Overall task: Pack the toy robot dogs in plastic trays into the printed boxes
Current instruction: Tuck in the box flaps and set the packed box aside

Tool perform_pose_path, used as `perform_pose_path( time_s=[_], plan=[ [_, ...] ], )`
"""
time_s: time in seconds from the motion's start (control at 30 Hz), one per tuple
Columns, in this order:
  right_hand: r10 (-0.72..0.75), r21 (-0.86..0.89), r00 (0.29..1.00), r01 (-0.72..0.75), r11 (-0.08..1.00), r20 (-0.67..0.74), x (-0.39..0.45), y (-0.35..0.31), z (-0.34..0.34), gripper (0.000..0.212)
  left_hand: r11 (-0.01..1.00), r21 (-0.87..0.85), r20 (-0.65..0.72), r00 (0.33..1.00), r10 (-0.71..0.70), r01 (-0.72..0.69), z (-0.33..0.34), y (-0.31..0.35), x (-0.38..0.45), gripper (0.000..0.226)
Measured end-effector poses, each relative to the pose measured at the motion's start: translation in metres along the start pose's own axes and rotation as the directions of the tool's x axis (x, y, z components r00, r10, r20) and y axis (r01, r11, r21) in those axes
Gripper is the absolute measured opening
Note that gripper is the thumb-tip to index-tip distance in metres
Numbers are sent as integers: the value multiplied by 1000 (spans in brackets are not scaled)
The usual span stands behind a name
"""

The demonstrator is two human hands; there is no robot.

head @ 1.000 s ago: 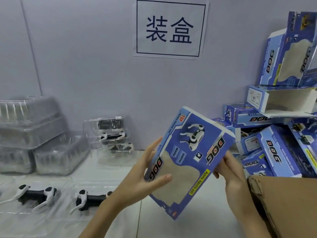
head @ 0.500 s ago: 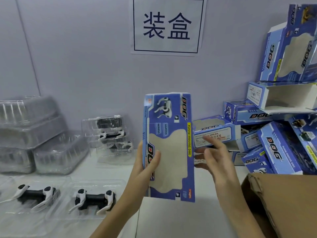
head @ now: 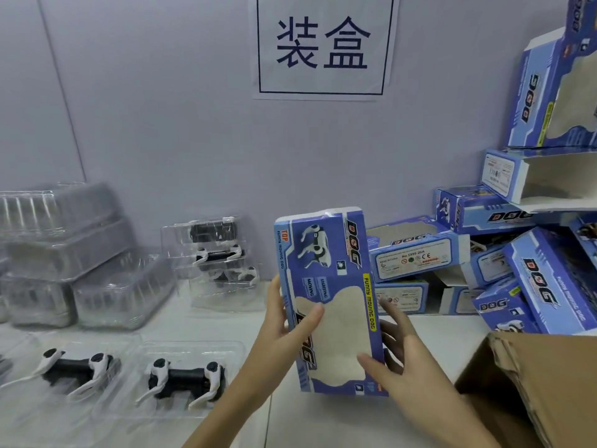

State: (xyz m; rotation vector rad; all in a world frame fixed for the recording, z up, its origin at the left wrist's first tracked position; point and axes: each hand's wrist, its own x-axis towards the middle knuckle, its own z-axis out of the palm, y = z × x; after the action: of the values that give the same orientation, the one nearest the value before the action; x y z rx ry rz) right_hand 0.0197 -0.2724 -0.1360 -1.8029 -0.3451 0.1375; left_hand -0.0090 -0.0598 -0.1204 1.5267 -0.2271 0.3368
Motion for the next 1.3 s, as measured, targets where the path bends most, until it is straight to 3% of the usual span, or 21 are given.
perform_pose_path(
  time_s=[0.17,0.33,0.47,0.53,0.6,0.67,0.7,0.87,1.0,1.07,1.2,1.3],
  plan=[
    [35,-130,999,-33,991,16,7,17,8,89,994,84,57,996,-71,66,-3,-11,0,79],
    [28,-183,999,-33,983,-29,12,30,16,78,962,274,141,989,-36,-4,0,-14,-2,81],
    [13,-183,998,-23,983,-55,13,33,17,74,889,458,201,975,-93,-10,-7,4,0,85],
    [21,-178,998,-31,983,-61,14,34,19,76,764,645,204,967,-155,-14,-28,14,4,84],
    [26,-172,998,-36,984,-59,15,33,21,79,499,866,145,972,-183,-36,-50,17,5,74],
    [28,-169,998,-37,985,-56,18,33,22,83,214,976,67,992,-103,-43,-62,13,-4,61],
    [25,-172,998,-34,985,-55,19,35,22,83,157,986,57,997,-46,-49,-64,9,-10,56],
    [25,-157,999,-32,987,-47,18,33,23,74,284,947,140,988,63,-152,-43,-8,-27,63],
    [-24,-51,980,14,999,-199,15,31,23,60,683,719,162,987,15,-129,-8,-20,-37,78],
    [-48,-33,961,40,999,-272,15,32,24,52,795,596,146,989,33,-114,4,-26,-41,77],
    [-13,172,935,78,982,-354,17,37,21,36,801,579,4,983,185,-153,10,-35,-42,49],
    [-44,210,943,118,971,-329,16,39,22,33,866,496,-53,993,101,-62,6,-38,-39,66]
  ],
)
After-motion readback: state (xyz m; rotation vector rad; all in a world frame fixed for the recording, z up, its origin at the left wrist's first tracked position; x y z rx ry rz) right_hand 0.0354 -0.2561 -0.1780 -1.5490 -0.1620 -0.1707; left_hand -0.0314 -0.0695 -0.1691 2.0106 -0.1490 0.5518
